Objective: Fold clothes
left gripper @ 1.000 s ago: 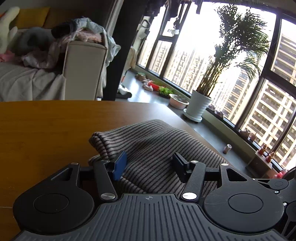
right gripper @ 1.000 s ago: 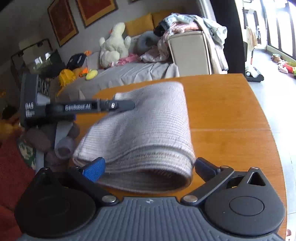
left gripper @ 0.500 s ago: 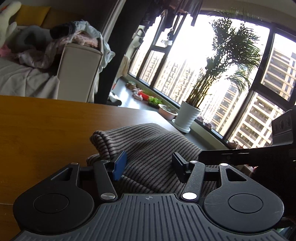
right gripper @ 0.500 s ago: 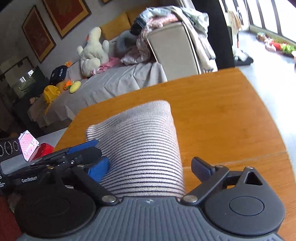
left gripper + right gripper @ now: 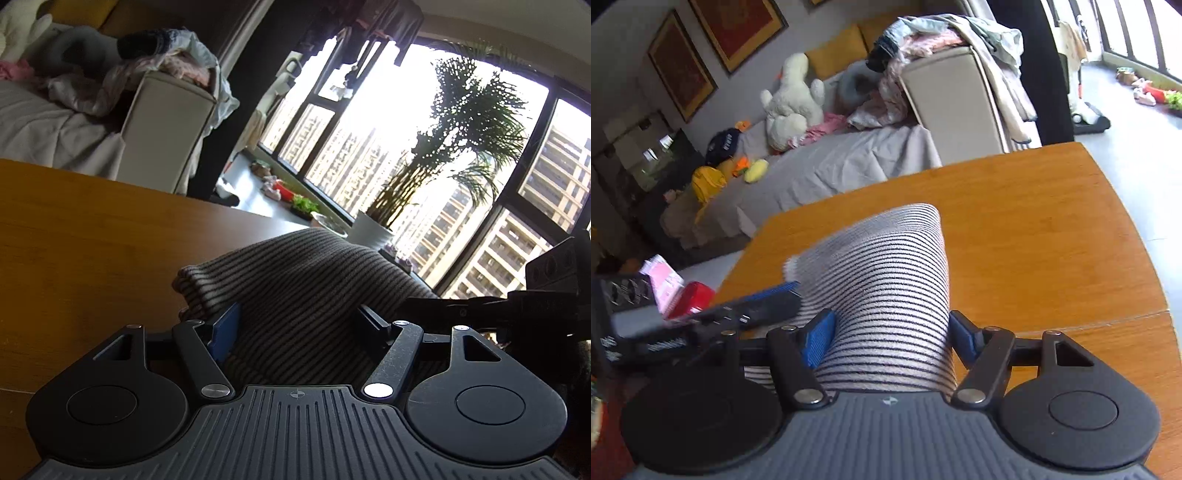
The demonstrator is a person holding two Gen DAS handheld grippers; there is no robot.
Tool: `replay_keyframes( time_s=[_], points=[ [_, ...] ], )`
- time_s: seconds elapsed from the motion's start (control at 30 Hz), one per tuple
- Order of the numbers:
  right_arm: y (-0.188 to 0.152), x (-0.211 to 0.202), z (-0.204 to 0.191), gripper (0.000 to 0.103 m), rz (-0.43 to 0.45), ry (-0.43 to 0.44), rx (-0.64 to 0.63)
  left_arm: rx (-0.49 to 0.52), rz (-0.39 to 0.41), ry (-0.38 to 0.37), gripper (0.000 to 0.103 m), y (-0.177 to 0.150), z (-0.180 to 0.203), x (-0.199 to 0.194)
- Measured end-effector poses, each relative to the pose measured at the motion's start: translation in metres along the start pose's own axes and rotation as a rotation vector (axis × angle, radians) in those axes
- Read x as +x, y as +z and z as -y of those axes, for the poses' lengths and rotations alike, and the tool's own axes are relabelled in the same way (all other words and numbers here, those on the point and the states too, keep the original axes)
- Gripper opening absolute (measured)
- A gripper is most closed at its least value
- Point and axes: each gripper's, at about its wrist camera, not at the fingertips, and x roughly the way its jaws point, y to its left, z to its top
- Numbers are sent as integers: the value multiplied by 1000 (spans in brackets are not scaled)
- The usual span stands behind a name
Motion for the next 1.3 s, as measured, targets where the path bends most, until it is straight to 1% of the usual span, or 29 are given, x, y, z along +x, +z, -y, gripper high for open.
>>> replay_keyframes(
  time_s=[0.1, 0.2, 0.3, 0.33, 0.4, 0.53, 0.57, 0.67, 0.83, 0.93, 1.0, 1.1, 1.17, 1.3],
  points=[
    [-5, -1, 1, 72, 21, -14, -16, 41, -2, 10, 73, -2, 7, 2],
    [6, 3, -10, 79, 23, -71, -90, 59, -3, 17, 73, -3, 10, 2],
    [18, 7, -21, 85, 24, -130, -168, 51, -3, 15, 73, -3, 9, 2],
    [22, 9, -24, 93, 24, -149, -194, 50, -3, 16, 73, -3, 9, 2],
    [29, 12, -32, 103, 25, -188, -245, 51, -4, 19, 73, -3, 10, 2],
    [45, 18, -46, 103, 27, -266, -349, 49, -5, 18, 73, -3, 10, 2],
    [44, 32, -47, 103, -16, -301, -393, 48, -5, 17, 73, -3, 9, 1],
    [37, 44, -43, 103, -20, -308, -392, 43, -6, 14, 73, -3, 8, 1],
    [24, 42, -43, 103, 21, -340, -395, 21, -1, 4, 73, -2, 3, -2],
    [18, 41, -43, 103, 52, -354, -393, -24, 34, -24, 74, 1, -2, -10],
    [16, 40, -41, 103, 71, -349, -385, -70, 71, -35, 76, 5, -8, -17],
    [12, 38, -36, 103, 99, -339, -372, -120, 113, -27, 73, 12, -13, -21],
    [12, 35, -35, 103, 108, -330, -377, -117, 103, -22, 71, 14, -13, -18],
    [12, 11, -41, 103, 146, -301, -376, -67, 4, 39, 71, 4, -10, 1]
  ],
)
